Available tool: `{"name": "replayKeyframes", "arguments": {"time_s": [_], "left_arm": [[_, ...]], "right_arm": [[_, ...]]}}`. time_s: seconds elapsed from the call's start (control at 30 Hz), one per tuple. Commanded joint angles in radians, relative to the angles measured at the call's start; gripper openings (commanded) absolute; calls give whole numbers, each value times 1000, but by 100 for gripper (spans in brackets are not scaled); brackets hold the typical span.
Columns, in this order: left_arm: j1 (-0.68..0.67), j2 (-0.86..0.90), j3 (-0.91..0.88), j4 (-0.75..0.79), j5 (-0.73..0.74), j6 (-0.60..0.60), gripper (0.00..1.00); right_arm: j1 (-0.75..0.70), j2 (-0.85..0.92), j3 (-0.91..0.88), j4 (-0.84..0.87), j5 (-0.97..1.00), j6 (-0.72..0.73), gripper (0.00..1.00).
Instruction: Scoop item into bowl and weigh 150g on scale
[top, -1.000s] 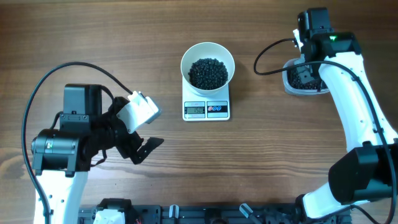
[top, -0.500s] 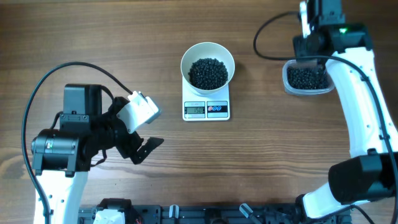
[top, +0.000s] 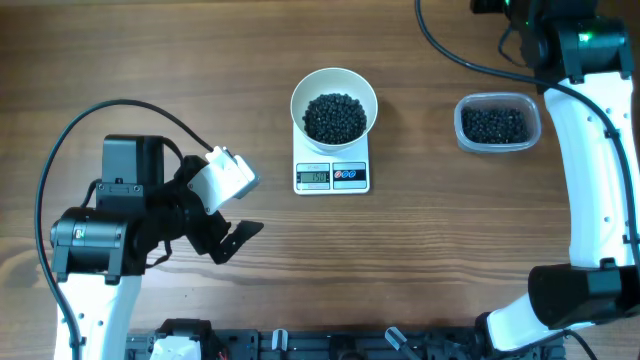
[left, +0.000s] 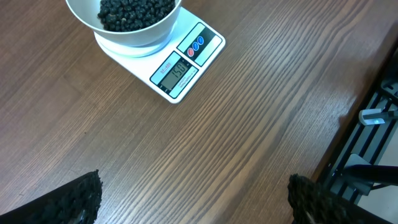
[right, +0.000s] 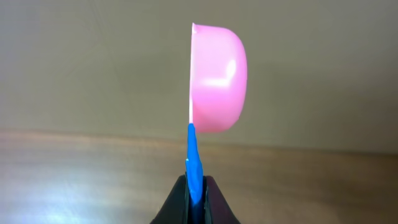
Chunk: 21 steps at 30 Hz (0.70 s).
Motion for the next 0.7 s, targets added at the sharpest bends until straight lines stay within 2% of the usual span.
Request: {"name": "replayKeyframes", "arguments": {"time_s": [0.0, 0.17, 0.3, 0.53, 0.67], "left_arm": [[-4, -2, 18, 3, 1, 23, 100], [-4, -2, 18, 3, 1, 23, 100], [-4, -2, 18, 3, 1, 23, 100], [-4, -2, 18, 3, 1, 23, 100], [-4, -2, 18, 3, 1, 23, 100]], "right_arm": [[-1, -21, 27, 63, -39, 52, 4], [-3, -21, 27, 90, -43, 182, 4], [-3, -30, 27, 33, -109, 196, 4], [-4, -148, 27, -166, -107, 255, 4], [-3, -264, 27, -380, -41, 329, 4]]}}
